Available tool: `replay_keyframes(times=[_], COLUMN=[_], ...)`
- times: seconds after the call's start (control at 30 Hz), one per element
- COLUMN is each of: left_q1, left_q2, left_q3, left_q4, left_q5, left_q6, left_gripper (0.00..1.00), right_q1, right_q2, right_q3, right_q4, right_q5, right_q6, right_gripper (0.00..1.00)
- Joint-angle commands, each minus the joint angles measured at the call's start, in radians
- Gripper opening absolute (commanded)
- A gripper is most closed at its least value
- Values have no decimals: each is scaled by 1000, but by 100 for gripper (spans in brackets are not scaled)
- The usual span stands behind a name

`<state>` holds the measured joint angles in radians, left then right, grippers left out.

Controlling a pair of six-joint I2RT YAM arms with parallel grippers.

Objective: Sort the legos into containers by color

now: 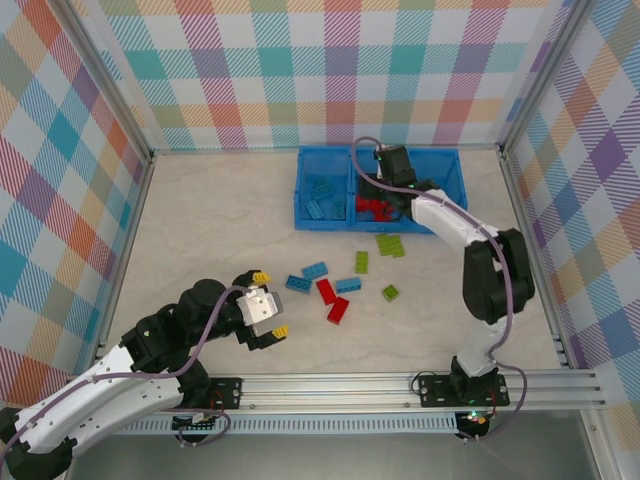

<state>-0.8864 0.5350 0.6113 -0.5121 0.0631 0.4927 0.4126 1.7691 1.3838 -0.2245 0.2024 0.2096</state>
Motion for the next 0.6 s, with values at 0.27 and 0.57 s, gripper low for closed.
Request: replay_keyframes(times=[0.27, 0.57], left_q1=[14, 94], left_q2=[179, 308], left_q3=[191, 40], left_q4=[120, 212], left_q5=[-45, -309], left_q6=[-640, -1064], left_gripper=[100, 100], right_q1=[141, 394], right_q2=[-664, -878], right_q3=[-460, -615], right_q4=[56, -153], right_q5=[-444, -501], right_q6=[147, 169], right_gripper=[88, 97])
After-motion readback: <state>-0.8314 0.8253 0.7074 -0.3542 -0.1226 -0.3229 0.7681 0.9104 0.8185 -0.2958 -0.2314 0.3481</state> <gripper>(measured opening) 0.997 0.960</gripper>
